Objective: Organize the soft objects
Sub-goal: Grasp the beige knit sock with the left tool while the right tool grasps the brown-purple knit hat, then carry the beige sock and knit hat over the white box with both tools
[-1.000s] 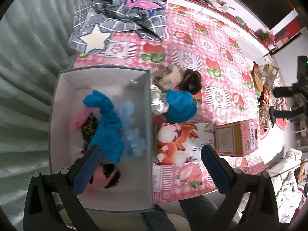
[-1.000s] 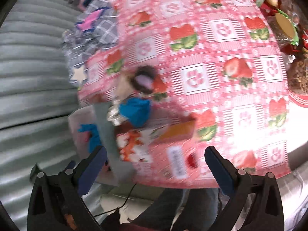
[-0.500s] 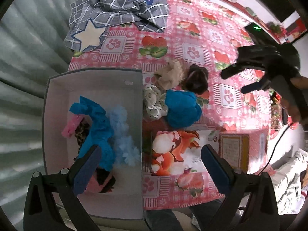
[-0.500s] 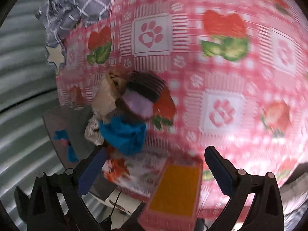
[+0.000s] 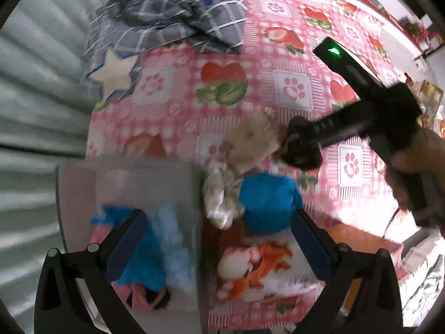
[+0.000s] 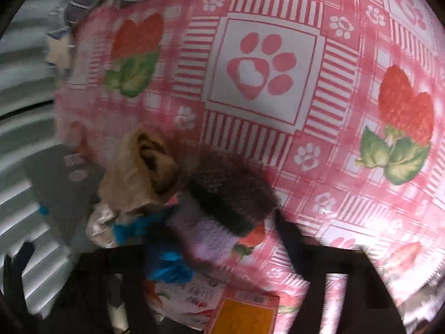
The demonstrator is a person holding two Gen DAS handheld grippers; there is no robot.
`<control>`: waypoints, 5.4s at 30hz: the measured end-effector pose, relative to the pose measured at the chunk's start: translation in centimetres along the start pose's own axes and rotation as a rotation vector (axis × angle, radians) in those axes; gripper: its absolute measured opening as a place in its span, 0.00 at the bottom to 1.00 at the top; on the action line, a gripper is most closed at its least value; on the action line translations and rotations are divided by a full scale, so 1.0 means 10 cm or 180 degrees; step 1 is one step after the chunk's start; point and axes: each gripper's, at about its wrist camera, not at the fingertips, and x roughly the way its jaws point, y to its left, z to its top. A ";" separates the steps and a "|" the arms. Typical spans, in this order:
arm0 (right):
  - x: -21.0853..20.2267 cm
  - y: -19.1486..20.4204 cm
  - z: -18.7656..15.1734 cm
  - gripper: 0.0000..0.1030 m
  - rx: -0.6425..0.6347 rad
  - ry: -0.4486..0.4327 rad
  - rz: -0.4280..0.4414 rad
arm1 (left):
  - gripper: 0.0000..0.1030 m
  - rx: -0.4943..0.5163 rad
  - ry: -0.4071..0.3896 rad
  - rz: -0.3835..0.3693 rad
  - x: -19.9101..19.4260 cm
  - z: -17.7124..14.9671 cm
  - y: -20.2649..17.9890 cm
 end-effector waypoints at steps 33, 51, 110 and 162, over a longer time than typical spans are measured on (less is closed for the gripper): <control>-0.38 -0.97 -0.37 0.82 0.0435 -0.0724 -0.0106 | 1.00 -0.0114 0.0737 0.0072 1.53 0.72 -0.51; -0.24 -0.69 -0.45 0.46 0.0392 -0.0852 -0.0094 | 0.95 -0.0179 0.0908 -0.0094 1.67 0.87 -0.45; -1.16 0.38 -3.02 0.46 0.0674 -0.1676 -0.0054 | 0.37 0.0603 -0.0617 -0.0417 -0.69 -1.37 -0.17; -0.28 2.57 -2.77 0.46 -0.0949 -0.0993 -0.0313 | 0.38 -0.0823 -0.0577 -0.0292 -0.57 -2.28 1.61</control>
